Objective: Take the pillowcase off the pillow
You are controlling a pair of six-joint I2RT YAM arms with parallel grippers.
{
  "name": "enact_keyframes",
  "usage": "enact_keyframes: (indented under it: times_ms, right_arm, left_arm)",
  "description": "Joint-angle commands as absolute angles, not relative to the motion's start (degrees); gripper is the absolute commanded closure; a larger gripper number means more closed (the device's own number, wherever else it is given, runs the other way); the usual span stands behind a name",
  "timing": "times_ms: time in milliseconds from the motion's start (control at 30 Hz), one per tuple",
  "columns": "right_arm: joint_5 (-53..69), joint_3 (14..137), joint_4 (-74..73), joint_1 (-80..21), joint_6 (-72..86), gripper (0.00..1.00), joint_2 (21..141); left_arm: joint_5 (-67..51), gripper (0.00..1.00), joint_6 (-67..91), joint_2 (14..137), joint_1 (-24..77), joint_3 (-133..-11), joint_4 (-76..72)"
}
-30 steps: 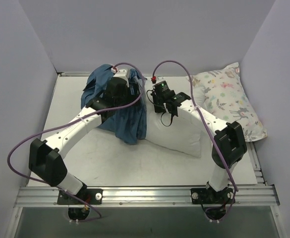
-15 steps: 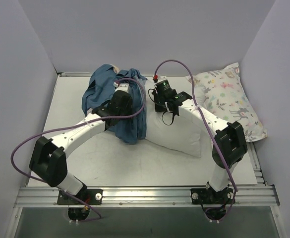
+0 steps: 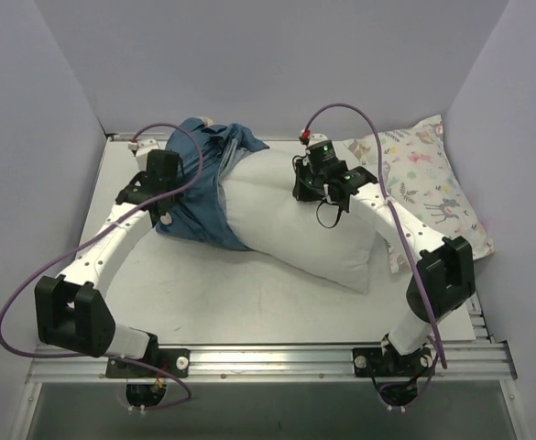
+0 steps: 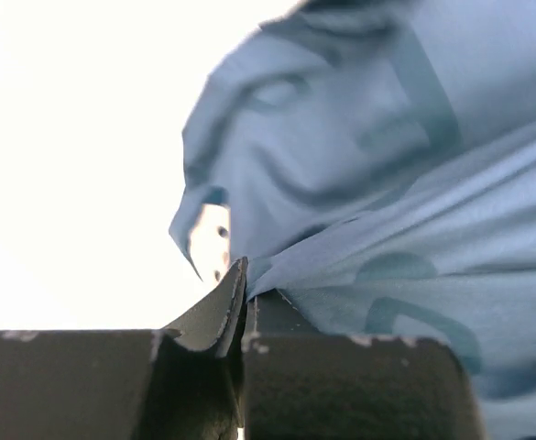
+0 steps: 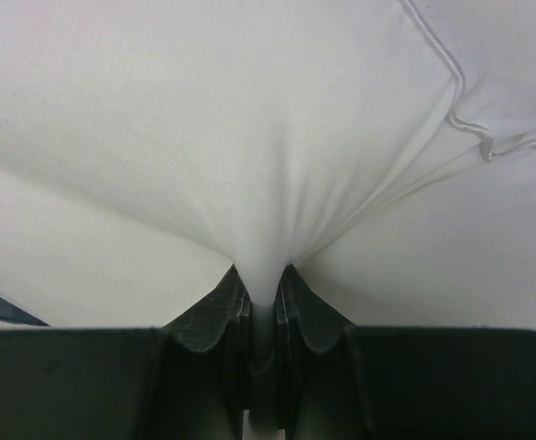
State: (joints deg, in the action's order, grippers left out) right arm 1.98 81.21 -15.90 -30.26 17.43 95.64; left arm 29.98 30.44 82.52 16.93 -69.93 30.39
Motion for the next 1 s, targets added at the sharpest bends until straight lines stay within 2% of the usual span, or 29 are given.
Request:
enact_keyframes:
  times_ms: [0,267,367,500,533,567,600,700,733,967]
  right_arm:
    - [0.97,82.34,-26.80,-26.81,17.49,1.00,93.17]
    - [0.97,92.54,-32.86,-24.61,16.79,1.00,91.58]
    - [5.24,93.25,-33.22,-25.05,15.48,1.00,91.23]
    - [3.62,92.37,-33.13,-31.27,10.12,0.98,92.11]
    - [2.82,92.11,-32.96,-34.42,9.41,0.85,92.37]
    - [2.46,91.94,-32.26,-35.76,8.45,0.50,92.72]
    - [1.68,90.89,-31.47,-36.99,7.31,0.34,92.64]
    - [0.27,88.69,-28.84,-42.78,5.19,0.01,91.76]
    - [-3.56,88.33,-28.13,-45.85,3.36,0.00,91.50]
    - [-7.11,84.82,-23.21,-54.14,-1.67,0.00,95.78]
  left_arm:
    - [39.20,1.00,30.14,76.57,9.25,-68.91,34.54]
    - [36.93,1.00,29.27,71.55,2.11,-68.91,34.46]
    - [25.42,1.00,26.81,73.64,1.93,-68.73,34.01]
    - [21.09,1.00,28.30,74.88,6.75,-63.64,31.91]
    - [21.35,1.00,29.26,75.06,9.38,-62.76,31.47]
    - [21.44,1.00,29.70,75.32,10.36,-61.01,30.59]
    - [21.62,1.00,30.49,75.93,11.24,-60.47,30.41]
    - [21.10,1.00,31.38,76.64,12.65,-58.89,29.71]
    - [20.92,1.00,31.46,76.73,12.74,-58.54,29.36]
    - [19.07,1.00,32.08,77.08,13.10,-57.83,27.78]
